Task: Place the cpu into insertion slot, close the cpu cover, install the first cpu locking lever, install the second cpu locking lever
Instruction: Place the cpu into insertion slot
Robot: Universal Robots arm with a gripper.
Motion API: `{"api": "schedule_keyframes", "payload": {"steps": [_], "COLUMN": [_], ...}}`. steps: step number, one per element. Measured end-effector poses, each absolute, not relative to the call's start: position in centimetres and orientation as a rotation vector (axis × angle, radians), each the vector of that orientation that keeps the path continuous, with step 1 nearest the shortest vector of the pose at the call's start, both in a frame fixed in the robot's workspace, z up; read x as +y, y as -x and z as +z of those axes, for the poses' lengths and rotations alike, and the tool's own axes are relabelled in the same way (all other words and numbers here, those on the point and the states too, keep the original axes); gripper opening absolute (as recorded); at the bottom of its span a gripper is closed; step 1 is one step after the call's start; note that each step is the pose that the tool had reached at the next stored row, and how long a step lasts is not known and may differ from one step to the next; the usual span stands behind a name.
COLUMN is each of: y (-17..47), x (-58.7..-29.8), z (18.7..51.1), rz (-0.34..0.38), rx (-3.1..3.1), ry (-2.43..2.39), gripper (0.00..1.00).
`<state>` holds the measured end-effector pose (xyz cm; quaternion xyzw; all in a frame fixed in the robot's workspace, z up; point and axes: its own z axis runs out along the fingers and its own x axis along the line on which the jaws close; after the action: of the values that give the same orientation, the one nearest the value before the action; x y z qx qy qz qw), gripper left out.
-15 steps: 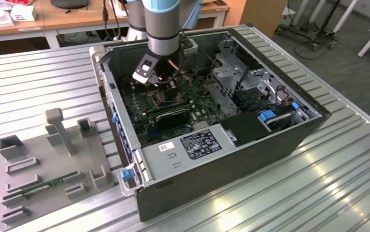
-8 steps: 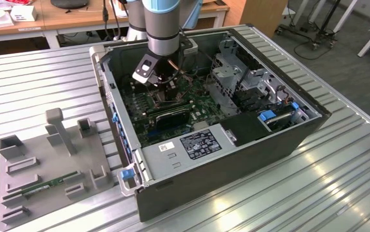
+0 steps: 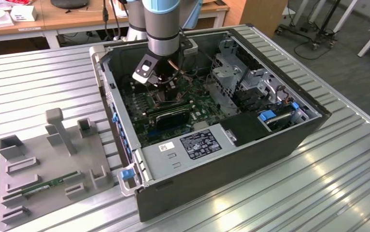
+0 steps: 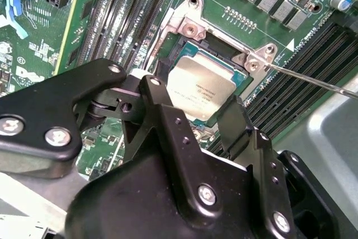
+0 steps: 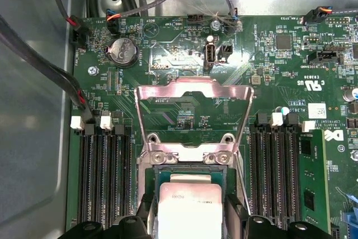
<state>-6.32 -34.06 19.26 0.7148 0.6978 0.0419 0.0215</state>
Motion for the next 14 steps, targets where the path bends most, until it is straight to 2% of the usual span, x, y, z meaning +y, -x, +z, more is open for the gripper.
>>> {"api": "schedule_keyframes", "payload": {"steps": [14], "y": [6.32], "x": [-34.06], "z": [19.40], "rz": [0.128], "rx": [2.163], "ry": [-2.216], "gripper": [0.62]}}
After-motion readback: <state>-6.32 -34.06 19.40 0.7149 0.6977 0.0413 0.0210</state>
